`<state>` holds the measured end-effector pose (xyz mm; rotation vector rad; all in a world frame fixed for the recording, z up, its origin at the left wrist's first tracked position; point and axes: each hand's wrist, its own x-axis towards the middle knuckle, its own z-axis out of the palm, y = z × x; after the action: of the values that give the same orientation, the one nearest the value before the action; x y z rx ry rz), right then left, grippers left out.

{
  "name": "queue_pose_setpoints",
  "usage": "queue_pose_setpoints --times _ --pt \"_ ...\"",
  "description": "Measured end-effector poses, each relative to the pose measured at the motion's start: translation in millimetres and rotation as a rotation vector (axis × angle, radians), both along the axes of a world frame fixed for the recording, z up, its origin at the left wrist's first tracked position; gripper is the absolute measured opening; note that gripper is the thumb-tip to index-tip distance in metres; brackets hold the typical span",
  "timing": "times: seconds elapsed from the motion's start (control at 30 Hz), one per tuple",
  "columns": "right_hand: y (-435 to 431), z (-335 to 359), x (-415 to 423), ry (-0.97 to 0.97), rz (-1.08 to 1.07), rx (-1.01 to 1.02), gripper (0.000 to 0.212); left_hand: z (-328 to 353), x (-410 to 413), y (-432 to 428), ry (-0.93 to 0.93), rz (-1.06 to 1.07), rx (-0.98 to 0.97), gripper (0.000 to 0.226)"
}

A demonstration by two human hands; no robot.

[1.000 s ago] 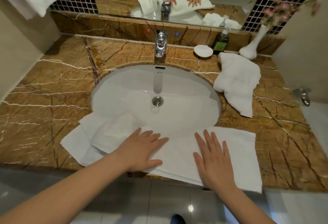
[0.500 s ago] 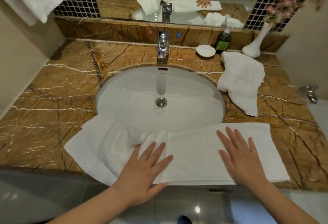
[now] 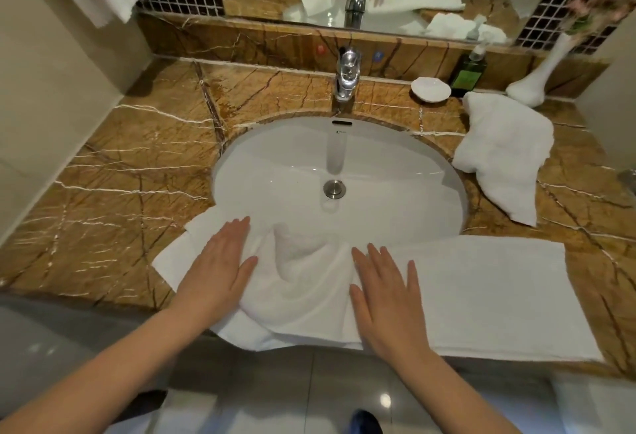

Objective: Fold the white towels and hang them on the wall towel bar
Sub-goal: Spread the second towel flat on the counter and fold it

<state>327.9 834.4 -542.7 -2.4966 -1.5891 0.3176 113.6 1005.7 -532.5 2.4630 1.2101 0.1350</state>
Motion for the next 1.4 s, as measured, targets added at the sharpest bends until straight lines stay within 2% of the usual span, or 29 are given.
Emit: queue_pose_setpoints --times 0.1,0.43,0.63,0.73,0.83,0.93,1.23,1.4 --pt "0 -7 -4 -0.068 -0.053 -0.037 0.057 -12 -14 7 0.128 -0.060 0.052 0.078" --pt "-5 -12 -12 -0.117 -0.237 -0.055 0.063 -11 -53 2 0.234 0.217 0.060 0.092" --pt "-3 -12 -23 -0.132 -0.304 -0.053 0.066 1 -58 -1 0.309 0.281 0.065 0.094" --pt "11 -6 -30 -0.122 -0.237 0.024 0.064 10 -48 5 0.265 0.227 0.154 0.088" --pt "32 -2 -51 -0.054 -0.013 0.106 0.058 2 -36 8 0.204 0.078 0.150 0.079" --pt "46 -7 -69 -0.049 0.161 0.075 0.054 -15 -30 10 0.227 0.039 0.141 0.075" --pt "62 -12 -52 -0.009 0.135 0.030 0.060 -17 -20 39 0.202 0.014 0.164 0.067" --pt "62 -12 -55 -0.004 0.111 0.039 0.059 -10 -25 36 0.154 -0.022 0.112 0.066"
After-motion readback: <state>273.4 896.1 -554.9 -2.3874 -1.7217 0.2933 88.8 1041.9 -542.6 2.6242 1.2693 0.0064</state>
